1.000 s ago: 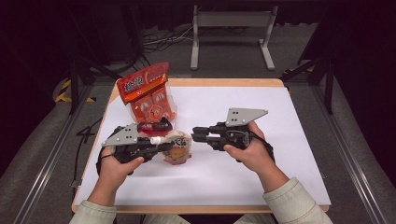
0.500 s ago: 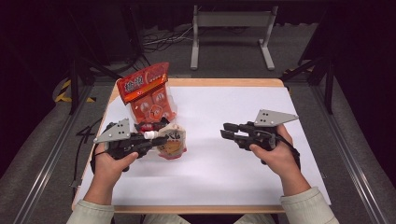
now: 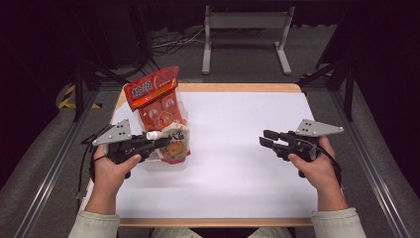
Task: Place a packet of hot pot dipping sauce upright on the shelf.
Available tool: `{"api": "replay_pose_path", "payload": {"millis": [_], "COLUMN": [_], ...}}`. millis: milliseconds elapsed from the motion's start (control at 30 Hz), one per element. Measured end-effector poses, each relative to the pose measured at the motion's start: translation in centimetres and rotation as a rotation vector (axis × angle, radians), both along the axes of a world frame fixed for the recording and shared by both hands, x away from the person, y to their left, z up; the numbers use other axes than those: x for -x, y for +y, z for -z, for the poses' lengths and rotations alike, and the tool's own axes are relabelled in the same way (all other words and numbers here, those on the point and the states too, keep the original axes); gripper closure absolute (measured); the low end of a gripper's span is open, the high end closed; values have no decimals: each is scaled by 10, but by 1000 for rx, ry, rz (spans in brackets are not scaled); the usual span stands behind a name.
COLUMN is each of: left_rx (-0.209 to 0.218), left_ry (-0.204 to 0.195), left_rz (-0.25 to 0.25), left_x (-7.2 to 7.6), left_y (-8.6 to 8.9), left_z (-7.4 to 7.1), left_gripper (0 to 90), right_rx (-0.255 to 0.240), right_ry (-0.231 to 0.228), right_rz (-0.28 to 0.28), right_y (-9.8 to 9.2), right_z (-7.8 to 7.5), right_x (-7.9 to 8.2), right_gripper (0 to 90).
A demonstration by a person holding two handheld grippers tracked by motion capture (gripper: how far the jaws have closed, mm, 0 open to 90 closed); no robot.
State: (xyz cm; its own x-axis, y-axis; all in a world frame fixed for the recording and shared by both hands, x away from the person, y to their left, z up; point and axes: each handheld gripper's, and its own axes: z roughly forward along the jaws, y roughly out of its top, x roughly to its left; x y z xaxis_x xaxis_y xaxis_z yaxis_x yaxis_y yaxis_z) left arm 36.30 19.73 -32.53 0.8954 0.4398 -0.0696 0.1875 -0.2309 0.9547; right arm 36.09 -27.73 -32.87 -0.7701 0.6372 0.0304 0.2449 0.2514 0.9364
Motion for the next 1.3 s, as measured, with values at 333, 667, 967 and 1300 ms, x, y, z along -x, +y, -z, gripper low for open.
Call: {"api": "replay_pose_path", "payload": {"millis": [333,667,967,1300], "left_rx": [17,7,-4,-23], "left_ry": [-41,-45,-52,-26], "left_rz": [-62,-106,-112,-83], "left_x": [-2,-8,-12,-17], "left_y": [6,15,18,20], "left_z": [1,9,15,28], "left_gripper": [892,893,892,892], "right_rx": [-1,-39,-55,-70], "right_ry": [-6,6,17,25], "right_rz": [48,82,81,72], "right_y": [-17,-35,-38,-38], "right_z": [5,7,9,11], "right_x": [0,-1,-2,-3], "right_gripper": [635,636,639,639]}}
